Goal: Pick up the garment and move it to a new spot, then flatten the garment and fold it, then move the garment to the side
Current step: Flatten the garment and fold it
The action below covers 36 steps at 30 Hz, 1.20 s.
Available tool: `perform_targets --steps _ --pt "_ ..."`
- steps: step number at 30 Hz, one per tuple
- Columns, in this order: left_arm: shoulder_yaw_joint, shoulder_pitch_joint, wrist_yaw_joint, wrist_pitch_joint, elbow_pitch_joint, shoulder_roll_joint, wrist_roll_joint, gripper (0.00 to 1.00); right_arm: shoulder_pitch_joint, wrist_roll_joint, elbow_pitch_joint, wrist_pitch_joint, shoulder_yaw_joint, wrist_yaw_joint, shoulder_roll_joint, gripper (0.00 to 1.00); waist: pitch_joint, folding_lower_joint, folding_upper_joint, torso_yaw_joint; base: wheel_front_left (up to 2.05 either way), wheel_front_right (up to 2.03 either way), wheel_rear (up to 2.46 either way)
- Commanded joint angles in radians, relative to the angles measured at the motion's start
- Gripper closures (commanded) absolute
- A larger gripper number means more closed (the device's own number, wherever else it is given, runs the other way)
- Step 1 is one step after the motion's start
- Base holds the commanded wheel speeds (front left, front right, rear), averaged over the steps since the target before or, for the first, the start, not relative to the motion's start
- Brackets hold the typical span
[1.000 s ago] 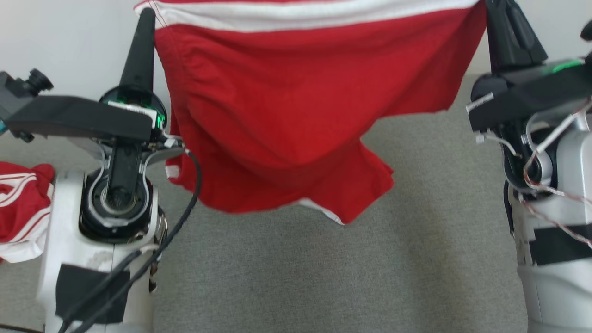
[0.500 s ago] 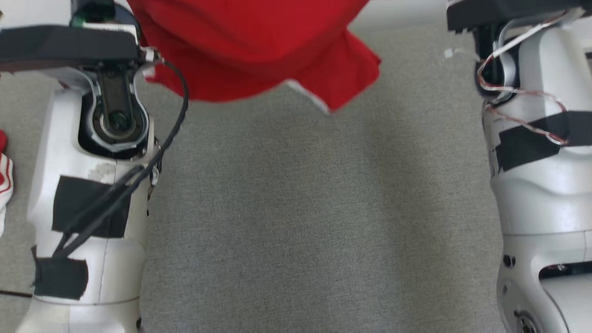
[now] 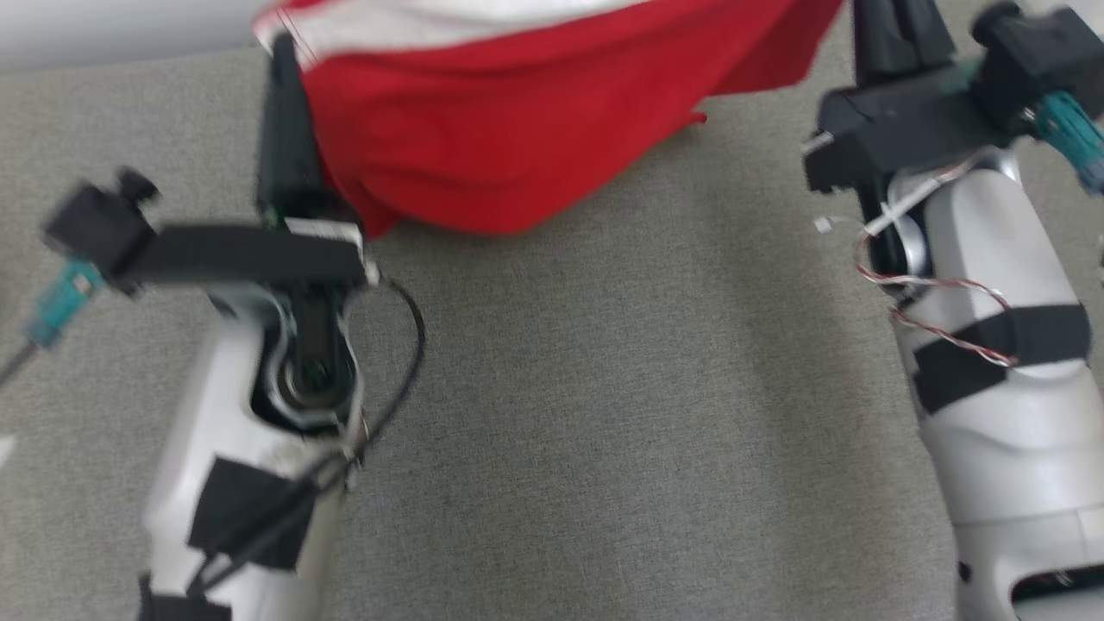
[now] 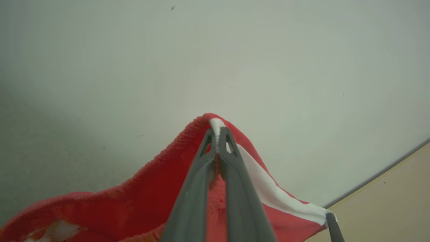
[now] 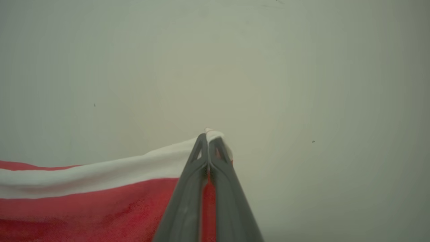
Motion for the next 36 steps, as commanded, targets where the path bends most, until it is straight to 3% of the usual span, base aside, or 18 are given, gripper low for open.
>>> perform_targets --steps 1,7,13,16,22,28,36 --pt "-0.017 0.071 -0.002 -0.003 -0.018 0.0 -0.015 1.0 0.064 0.039 -0.006 0.0 0.002 -0.003 -0.034 1.0 -0.045 -0.0003 -0.0002 0.016 0.0 0.0 0.0" --pt "-0.1 0.24 -0.002 0.0 -0.062 0.023 -0.044 1.0 0.234 0.159 -0.072 0.127 0.062 -0.002 -0.111 1.0 -0.116 -0.0003 -0.0002 0.031 0.0 0.0 0.0" --pt "-0.169 0.434 -0.002 0.035 -0.134 0.058 -0.103 1.0 0.502 0.326 -0.253 0.367 0.047 -0.002 -0.184 1.0 -0.171 -0.0003 -0.0002 0.044 0.0 0.0 0.0" --pt "-0.19 0.528 -0.002 0.103 -0.199 0.082 -0.178 1.0 0.624 0.361 -0.341 0.449 -0.002 -0.003 -0.187 1.0 -0.187 -0.0003 -0.0002 0.047 0.0 0.0 0.0" --pt "-0.237 0.666 0.004 0.201 -0.233 0.156 -0.218 1.0 0.838 0.38 -0.46 0.622 -0.068 -0.003 -0.172 1.0 -0.227 -0.0003 -0.0002 0.075 0.0 0.0 0.0" --pt "-0.27 0.737 0.043 0.256 -0.236 0.201 -0.212 1.0 1.0 0.381 -0.565 0.791 -0.118 -0.003 -0.18 1.0 -0.249 -0.0003 -0.0002 0.09 0.0 0.0 0.0" --pt "-0.308 0.82 0.116 0.322 -0.258 0.252 -0.204 1.0 1.159 0.466 -0.722 1.028 -0.156 -0.003 -0.205 1.0 -0.251 -0.0003 -0.0002 0.098 0.0 0.0 0.0"
